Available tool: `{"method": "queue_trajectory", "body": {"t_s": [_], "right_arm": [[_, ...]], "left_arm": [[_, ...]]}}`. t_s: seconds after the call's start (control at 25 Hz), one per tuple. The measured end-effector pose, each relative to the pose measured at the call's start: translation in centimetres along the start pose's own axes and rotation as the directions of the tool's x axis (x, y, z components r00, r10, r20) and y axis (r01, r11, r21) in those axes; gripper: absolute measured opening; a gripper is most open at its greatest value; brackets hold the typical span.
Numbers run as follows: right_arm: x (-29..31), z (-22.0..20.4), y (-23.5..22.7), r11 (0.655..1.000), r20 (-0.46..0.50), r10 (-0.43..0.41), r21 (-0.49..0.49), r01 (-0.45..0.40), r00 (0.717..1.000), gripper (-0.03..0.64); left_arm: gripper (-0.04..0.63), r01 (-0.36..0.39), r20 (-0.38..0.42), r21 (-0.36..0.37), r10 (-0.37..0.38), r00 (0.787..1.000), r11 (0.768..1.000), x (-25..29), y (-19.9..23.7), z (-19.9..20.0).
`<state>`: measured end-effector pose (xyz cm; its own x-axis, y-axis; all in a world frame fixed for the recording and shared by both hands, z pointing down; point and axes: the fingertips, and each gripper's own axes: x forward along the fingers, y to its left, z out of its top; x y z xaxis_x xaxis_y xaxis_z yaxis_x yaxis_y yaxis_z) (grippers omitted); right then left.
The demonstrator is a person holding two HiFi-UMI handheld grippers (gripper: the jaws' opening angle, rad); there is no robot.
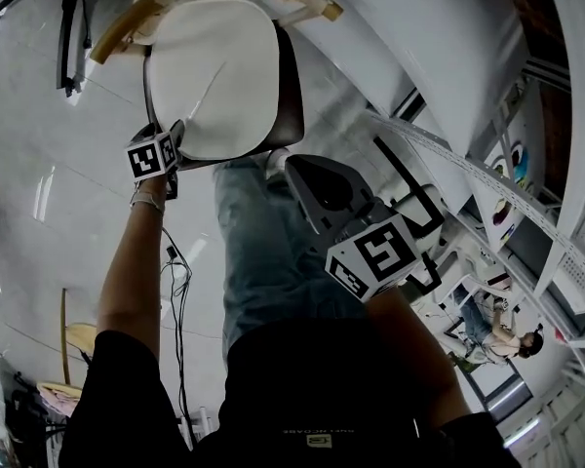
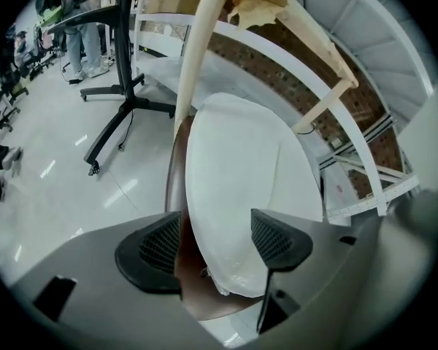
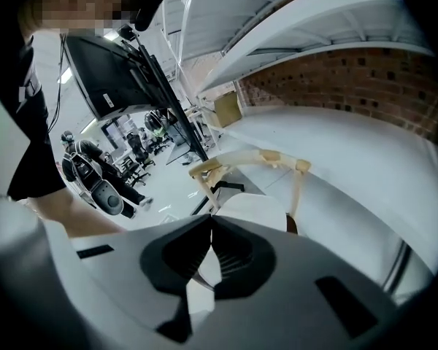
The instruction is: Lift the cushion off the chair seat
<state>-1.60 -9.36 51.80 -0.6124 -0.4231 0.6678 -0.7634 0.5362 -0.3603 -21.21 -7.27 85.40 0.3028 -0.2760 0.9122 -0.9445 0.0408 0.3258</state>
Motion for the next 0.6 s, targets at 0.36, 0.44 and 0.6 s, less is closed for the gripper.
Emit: {"method": "queue_trajectory", "body": {"t_s": [0.36,0.44,0.6], "right_arm": [[0.1,-0.8,-1.1,0.999,-0.014,-0.026,0.045,0.026,1.0,0.011],[0.2,-0.7,-1.2,0.998,-0.009,-0.026,0.057,0.027,1.0,0.011],[0.3,-0.6,-1.4,0.996,-0.007,-0.032,0.079,0.032,0.999,0.011]], "left_arm": [[0.296,0.007,-0.023,-0.004,-0.008,1.0,1.0,2.0,0.1,-0.7],[0.296,0.015,-0.016,-0.005,-0.015,1.0,1.0,2.0,0.1,-0.7],[0.295,0.004,-0.004,-0.004,-0.004,1.0,1.0,2.0,0.1,-0.7]]}}
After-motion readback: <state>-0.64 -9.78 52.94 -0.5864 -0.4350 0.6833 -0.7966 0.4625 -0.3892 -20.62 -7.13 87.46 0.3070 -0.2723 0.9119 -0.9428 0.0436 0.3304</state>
